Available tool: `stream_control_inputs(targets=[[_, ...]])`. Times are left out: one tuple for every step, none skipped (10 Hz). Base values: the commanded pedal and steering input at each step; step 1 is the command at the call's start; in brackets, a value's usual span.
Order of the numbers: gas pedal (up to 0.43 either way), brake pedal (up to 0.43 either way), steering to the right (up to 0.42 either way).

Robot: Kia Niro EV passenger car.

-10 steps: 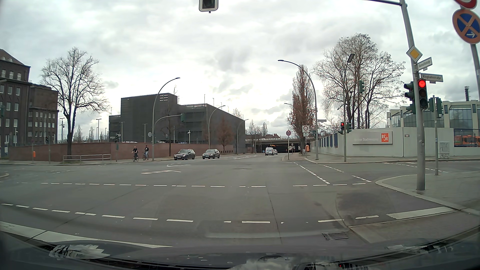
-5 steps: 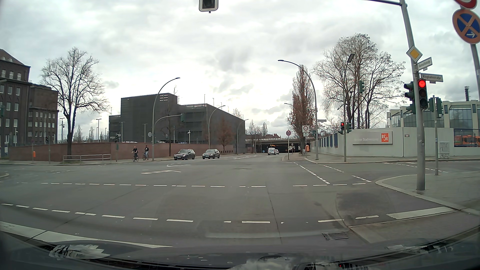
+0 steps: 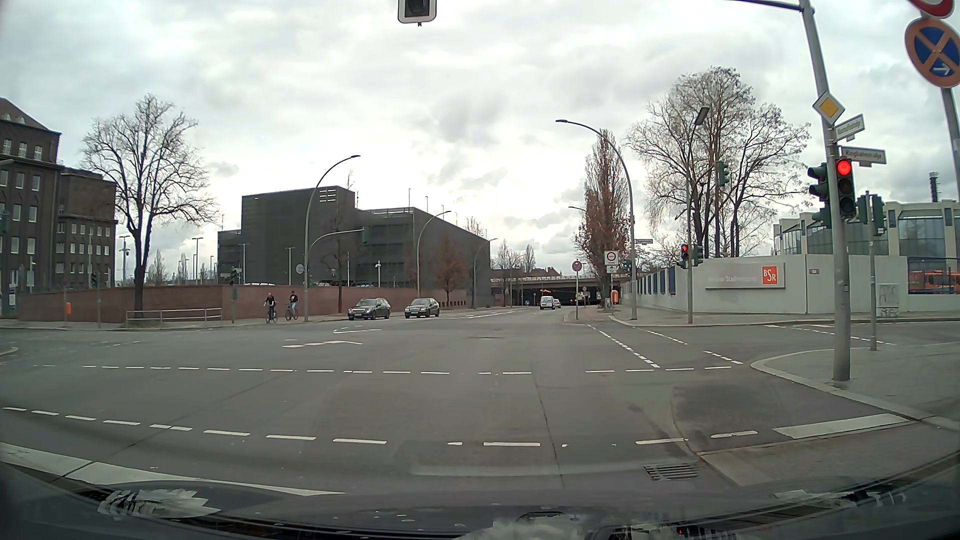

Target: Follow the waypoints while adhering to traffic rules and regulations

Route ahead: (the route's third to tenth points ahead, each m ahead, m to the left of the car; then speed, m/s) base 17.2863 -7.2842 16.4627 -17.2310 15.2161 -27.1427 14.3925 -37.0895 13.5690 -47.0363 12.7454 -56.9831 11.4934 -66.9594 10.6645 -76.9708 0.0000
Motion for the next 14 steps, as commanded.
stream_control_inputs(targets=[[0.000,0.402,-0.016],[0.000,0.409,-0.016],[0.000,0.409,-0.016],[0.000,0.409,-0.016],[0.000,0.409,-0.016],[0.000,0.409,-0.016],[0.000,0.402,-0.016],[0.000,0.409,-0.016],[0.000,0.409,-0.016],[0.000,0.409,-0.016],[0.000,0.409,-0.016],[0.000,0.409,-0.016],[0.000,0.409,-0.016],[0.000,0.409,-0.017]])
